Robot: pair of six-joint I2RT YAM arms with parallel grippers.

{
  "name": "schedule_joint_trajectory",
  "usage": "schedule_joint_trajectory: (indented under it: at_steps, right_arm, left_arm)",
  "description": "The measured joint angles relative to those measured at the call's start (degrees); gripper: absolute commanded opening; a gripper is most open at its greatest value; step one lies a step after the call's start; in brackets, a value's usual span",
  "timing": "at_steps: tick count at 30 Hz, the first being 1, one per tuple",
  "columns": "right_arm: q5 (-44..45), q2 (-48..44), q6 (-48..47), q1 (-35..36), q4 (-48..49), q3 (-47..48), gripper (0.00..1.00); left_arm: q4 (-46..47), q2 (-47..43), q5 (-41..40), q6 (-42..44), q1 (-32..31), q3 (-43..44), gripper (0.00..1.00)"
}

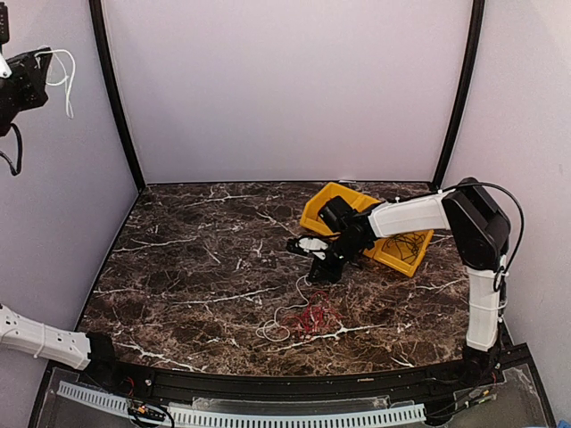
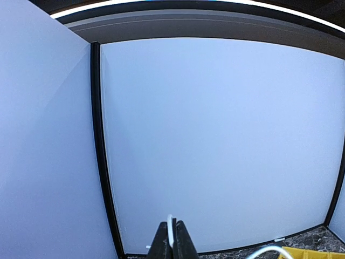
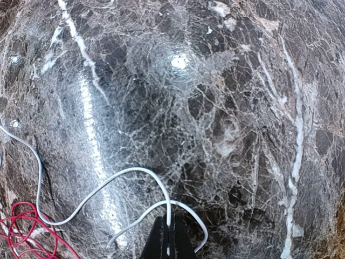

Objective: Untangle the cables

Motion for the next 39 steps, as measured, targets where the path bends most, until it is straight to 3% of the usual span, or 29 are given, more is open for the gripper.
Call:
schedule_joint_trajectory:
  at_steps: [6,16,27,31,39]
  right_arm:
    - [0.0,-0.5,-0.1,0.0,-0.1,-0.4,0.01]
    - [0.0,-9.4,-1.1,0.0,-6.7,-4.5,0.43]
    - [-2.6,-20.2,-1.2,-0.5,-10.7,-2.3,0.50]
    - [-5.3,-22.4,-0.6,-0.8,-10.5,-0.5,0.62]
    - [-13.3,-20.9,0.6,-0.9,-11.1,8.5,0.66]
  left_arm:
    - [-0.1,4.3,1.7,1.4,0.0,-3.2,0.00]
    - [-2.3,5.3,7.1,-7.9,0.0,-20.7,0.00]
    - [-1.7,12.8,17.5,-21.6,0.8,-29.8,0.00]
    - [0.3,15.9,21.8,-25.8,1.2,-31.7,0.00]
    - [7.5,18.9,28.3,-33.1,1.5,-34.4,0.00]
